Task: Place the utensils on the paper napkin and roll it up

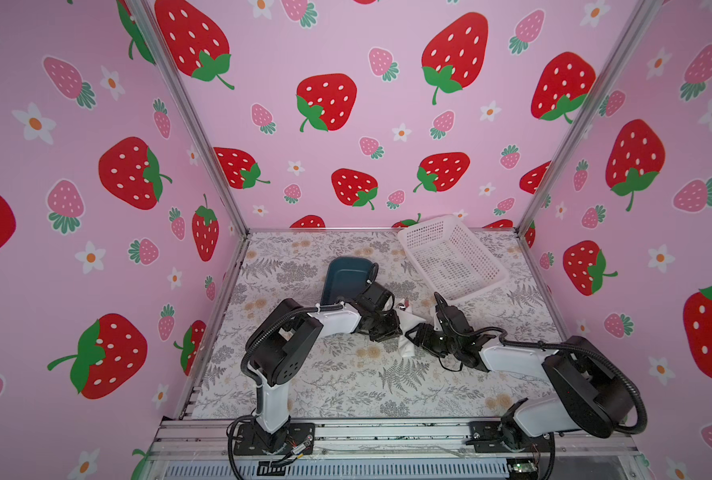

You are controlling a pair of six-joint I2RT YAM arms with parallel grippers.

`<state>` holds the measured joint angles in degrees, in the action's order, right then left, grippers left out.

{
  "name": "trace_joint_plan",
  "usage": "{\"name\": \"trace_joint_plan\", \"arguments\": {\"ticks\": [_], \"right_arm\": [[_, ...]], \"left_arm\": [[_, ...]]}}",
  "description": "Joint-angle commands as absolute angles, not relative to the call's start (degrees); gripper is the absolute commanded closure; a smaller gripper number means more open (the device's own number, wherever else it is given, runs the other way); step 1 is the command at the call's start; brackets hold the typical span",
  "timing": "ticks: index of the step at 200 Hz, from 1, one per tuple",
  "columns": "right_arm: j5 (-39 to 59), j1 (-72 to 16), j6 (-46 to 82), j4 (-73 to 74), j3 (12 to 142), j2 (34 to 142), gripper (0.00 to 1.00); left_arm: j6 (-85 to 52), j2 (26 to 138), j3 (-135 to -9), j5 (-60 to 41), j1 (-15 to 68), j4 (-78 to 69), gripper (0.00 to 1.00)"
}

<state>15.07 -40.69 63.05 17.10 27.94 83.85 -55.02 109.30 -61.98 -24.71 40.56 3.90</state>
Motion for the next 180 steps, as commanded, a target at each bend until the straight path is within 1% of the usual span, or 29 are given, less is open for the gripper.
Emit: {"name": "trace_joint_plan", "arguments": {"ticks": [1, 24, 37, 41, 73, 83, 94, 103, 114, 131, 142, 180], "right_arm": [[15.44, -40.21, 61.66, 16.56, 29.68, 85.57, 0.39], [15.86, -39.95, 60.91, 16.29, 30.82, 86.98, 0.46], [15.78, -39.87, 60.88, 16.26, 30.85, 87.67, 0.48], [15.75, -39.84, 60.87, 16.18, 30.78, 87.88, 0.52], [15.83, -39.51, 60.73, 16.38, 29.91, 88.18, 0.61], [15.88, -39.39, 60.74, 16.43, 29.62, 87.81, 0.64], [16.05, -39.41, 60.73, 16.85, 29.07, 87.31, 0.69], [16.17, -39.27, 60.91, 17.3, 28.55, 86.95, 0.71], [16.69, -39.29, 61.0, 18.0, 27.94, 86.6, 0.76], [17.22, -39.2, 61.53, 19.28, 26.81, 86.12, 0.77], [17.79, -39.16, 61.95, 20.32, 26.1, 85.88, 0.8], [18.83, -38.59, 62.58, 22.28, 24.4, 84.84, 0.81]], "left_arm": [[-54.13, 110.5, -64.42, -25.49, 40.88, 4.25, 0.84], [-54.12, 110.57, -64.68, -25.58, 40.94, 4.26, 0.84], [-54.05, 110.5, -64.86, -25.55, 40.95, 4.31, 0.84], [-54.12, 110.4, -64.95, -25.5, 40.97, 4.31, 0.84], [-53.9, 109.66, -65.3, -25.57, 40.96, 4.79, 0.84], [-53.86, 109.13, -65.24, -25.47, 41.01, 4.92, 0.84], [-53.71, 108.36, -65.17, -25.28, 40.96, 5.25, 0.82], [-53.62, 107.61, -65.12, -25.12, 40.96, 5.52, 0.81], [-53.5, 106.83, -64.97, -24.91, 40.87, 5.94, 0.79], [-52.54, 105.55, -65.1, -24.36, 40.95, 7.4, 0.78], [-52.1, 104.68, -64.96, -24.21, 40.95, 8.19, 0.78], [-52.1, 103.1, -63.5, -24.64, 40.9, 8.48, 0.78]]}}
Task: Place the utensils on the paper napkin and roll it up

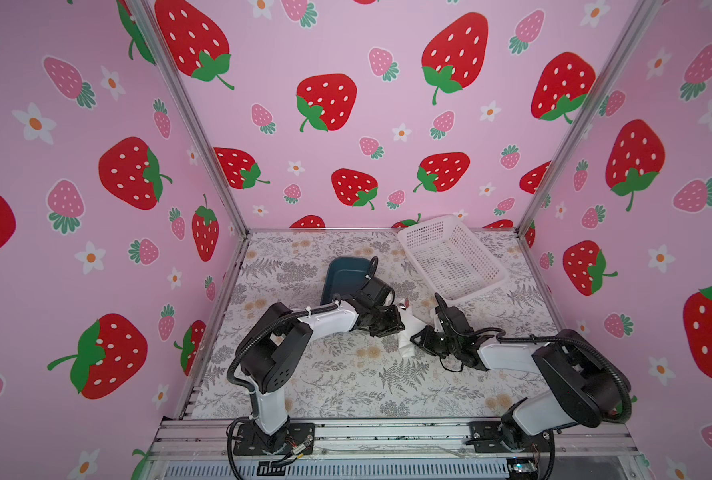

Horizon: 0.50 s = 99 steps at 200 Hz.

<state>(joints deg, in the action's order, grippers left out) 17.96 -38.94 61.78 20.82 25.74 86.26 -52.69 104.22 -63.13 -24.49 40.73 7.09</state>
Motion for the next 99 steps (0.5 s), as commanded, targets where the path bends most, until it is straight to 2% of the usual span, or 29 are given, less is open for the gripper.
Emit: {"name": "trace_joint_plan", "arguments": {"ticks": [1, 75, 99], "right_arm": [[18.82, -38.54, 62.58, 22.26, 24.37, 84.87, 0.81], [19.51, -37.01, 61.53, 22.62, 24.35, 84.7, 0.85], [19.68, -36.74, 61.04, 22.68, 24.91, 85.31, 0.9]], "left_arm": [[-52.15, 103.1, -63.48, -24.67, 40.89, 8.46, 0.78], [-53.06, 104.37, -62.4, -27.89, 41.28, 6.5, 0.85], [-52.65, 104.15, -61.8, -28.9, 41.83, 6.95, 0.87]]}}
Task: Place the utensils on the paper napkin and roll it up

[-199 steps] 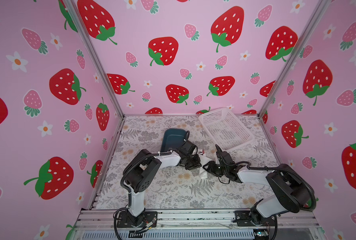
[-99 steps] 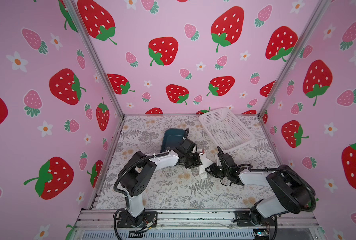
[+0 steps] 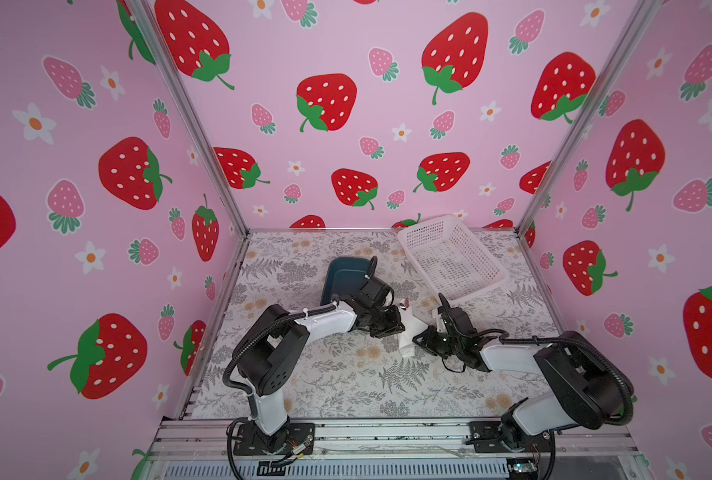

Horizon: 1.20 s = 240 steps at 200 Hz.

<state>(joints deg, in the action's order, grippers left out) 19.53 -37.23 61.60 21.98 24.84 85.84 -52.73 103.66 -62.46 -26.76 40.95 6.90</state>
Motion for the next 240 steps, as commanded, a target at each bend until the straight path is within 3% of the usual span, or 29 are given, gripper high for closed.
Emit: {"name": "trace_joint_plan", "arguments": {"ticks": [1, 82, 240], "right_arm": [[19.73, -36.74, 61.02, 22.68, 24.89, 85.32, 0.9], [18.46, -36.65, 60.47, 21.76, 25.23, 87.15, 0.91], [18.31, -36.57, 60.6, 21.51, 25.14, 87.41, 0.9]], "left_arm": [[-52.6, 104.11, -61.8, -28.86, 41.88, 6.95, 0.87], [-50.97, 104.15, -60.67, -29.16, 45.02, 9.21, 0.91], [-52.31, 106.54, -61.54, -26.51, 47.13, 8.88, 0.88]]}}
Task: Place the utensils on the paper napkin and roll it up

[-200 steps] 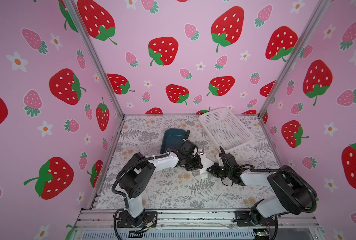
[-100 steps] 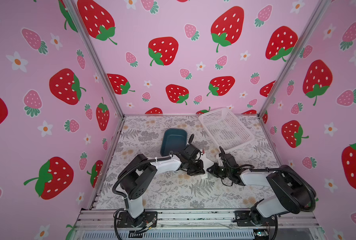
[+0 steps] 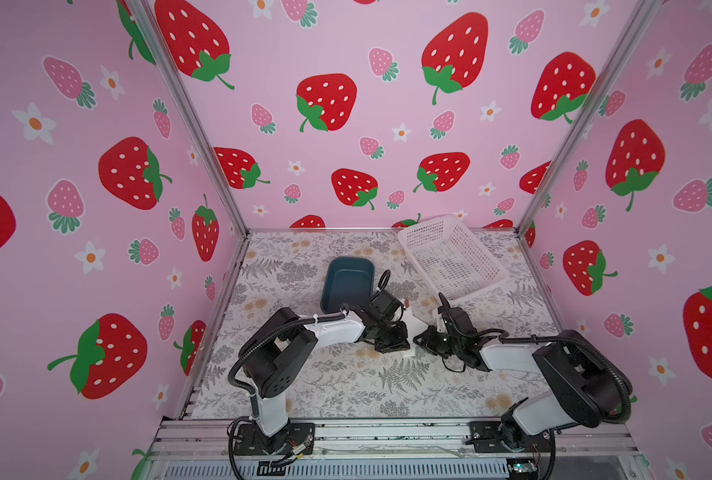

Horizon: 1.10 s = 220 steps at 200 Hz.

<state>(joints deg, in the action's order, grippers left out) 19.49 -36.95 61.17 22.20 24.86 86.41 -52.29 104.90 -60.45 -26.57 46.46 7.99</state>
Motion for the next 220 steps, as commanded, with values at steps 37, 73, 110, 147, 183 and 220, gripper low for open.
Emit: {"name": "trace_joint_plan", "arguments": {"ticks": [37, 73, 110, 147, 183, 220], "right_arm": [[18.37, -36.56, 60.52, 21.39, 25.23, 87.45, 0.89], [18.5, -36.56, 60.56, 21.36, 25.22, 87.64, 0.88], [18.63, -36.56, 60.25, 20.88, 25.36, 87.21, 0.81], [20.29, -36.61, 59.25, 21.17, 25.31, 86.75, 0.67], [20.74, -36.74, 58.81, 21.26, 25.44, 88.08, 0.62], [20.24, -37.34, 58.6, 20.94, 26.43, 90.19, 0.74]], "left_arm": [[-51.94, 108.0, -62.3, -26.83, 47.42, 8.88, 0.89], [-51.94, 108.69, -62.64, -26.71, 47.55, 8.52, 0.89], [-51.86, 108.97, -62.74, -26.71, 47.62, 8.48, 0.89], [-51.86, 109.07, -62.84, -26.71, 47.59, 8.13, 0.89], [-52.13, 109.34, -62.96, -26.91, 47.6, 7.57, 0.89], [-52.22, 109.38, -63.16, -27.21, 47.58, 7.03, 0.89]]}}
